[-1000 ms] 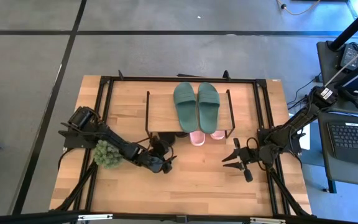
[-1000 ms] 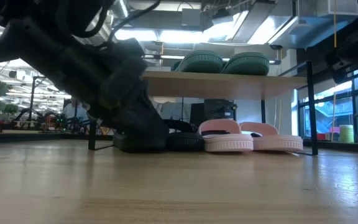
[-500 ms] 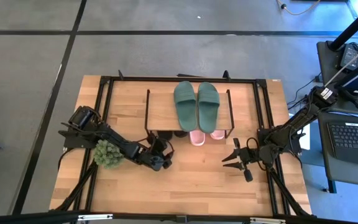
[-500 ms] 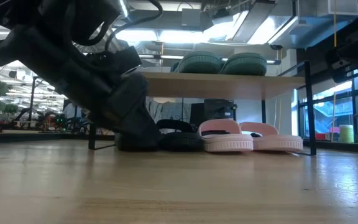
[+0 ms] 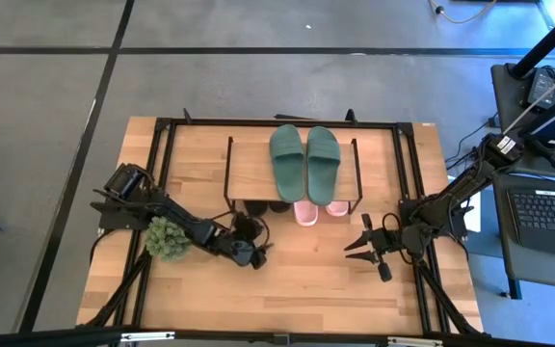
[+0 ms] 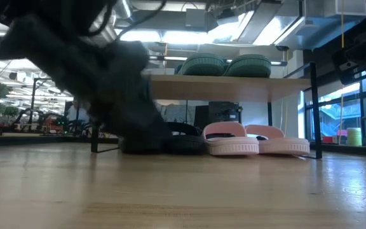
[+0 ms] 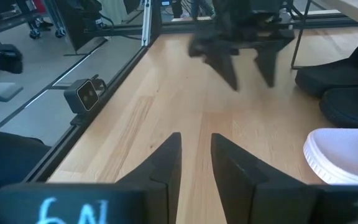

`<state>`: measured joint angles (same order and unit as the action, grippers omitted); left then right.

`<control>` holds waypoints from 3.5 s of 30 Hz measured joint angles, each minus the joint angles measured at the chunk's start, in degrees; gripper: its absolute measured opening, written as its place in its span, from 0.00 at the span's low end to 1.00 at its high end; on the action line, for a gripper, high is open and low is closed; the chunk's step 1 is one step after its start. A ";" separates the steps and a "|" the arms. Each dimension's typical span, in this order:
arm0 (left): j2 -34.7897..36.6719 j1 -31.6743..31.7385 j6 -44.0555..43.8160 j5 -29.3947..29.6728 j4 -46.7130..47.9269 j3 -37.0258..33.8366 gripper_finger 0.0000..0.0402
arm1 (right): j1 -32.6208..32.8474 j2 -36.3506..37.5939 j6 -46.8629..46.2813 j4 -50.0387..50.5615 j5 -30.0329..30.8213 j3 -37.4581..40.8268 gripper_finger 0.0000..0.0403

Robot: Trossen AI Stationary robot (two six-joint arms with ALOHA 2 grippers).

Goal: Pick and place slides into the shelf
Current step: Adjust the slippers, then return to Home Position

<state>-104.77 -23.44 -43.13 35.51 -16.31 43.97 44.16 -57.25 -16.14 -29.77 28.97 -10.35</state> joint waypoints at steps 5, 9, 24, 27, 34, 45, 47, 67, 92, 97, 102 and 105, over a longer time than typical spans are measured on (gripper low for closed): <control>1.11 -2.02 7.69 -5.07 -10.74 0.04 0.76 | -0.35 0.00 0.91 -0.17 0.00 0.00 0.22; 0.21 -2.51 17.35 -4.91 -18.04 0.66 0.76 | -1.03 -0.02 2.56 -0.55 0.00 0.00 0.22; 4.72 -3.17 25.61 -3.96 -17.89 5.50 0.76 | -5.01 -2.35 -0.14 -1.14 -0.13 -1.66 0.22; 10.14 -3.63 27.25 -5.07 -18.06 4.14 0.76 | -5.01 -4.91 3.14 3.30 -0.17 -6.76 0.22; 22.10 -4.35 31.66 -6.55 -18.19 -2.38 0.76 | -8.91 -16.30 1.60 21.11 -0.13 -20.61 0.22; 27.65 -4.71 28.25 -6.16 -18.64 -10.26 0.76 | -16.27 -34.23 -8.56 14.89 -0.14 -25.70 0.22; 27.66 -4.84 28.25 -6.29 -19.02 -10.48 0.76 | -16.87 -36.65 -10.60 11.62 -0.13 -25.73 0.22; 27.67 -5.49 28.69 -8.04 -18.83 -10.61 0.76 | -26.05 -42.88 -15.63 11.11 2.93 -25.68 0.22; 30.69 -6.54 22.47 -11.06 -12.82 -10.59 0.76 | -14.33 -22.96 -15.77 24.59 1.40 -25.62 0.22; 32.06 -8.35 21.28 -11.17 -12.97 -10.59 0.76 | -10.84 -19.17 -16.15 26.13 0.02 -25.62 0.22; 38.01 -10.15 26.79 -9.67 -12.97 -10.59 0.76 | -9.60 -8.98 -8.15 31.62 0.35 -25.62 0.22; 42.51 -9.62 31.60 -7.78 -11.21 -10.59 0.76 | -9.60 -3.09 -6.33 35.17 2.43 -25.62 0.22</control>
<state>-62.26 -33.05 -11.53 27.73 -27.52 33.39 34.57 -60.35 -22.47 5.41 31.40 -35.97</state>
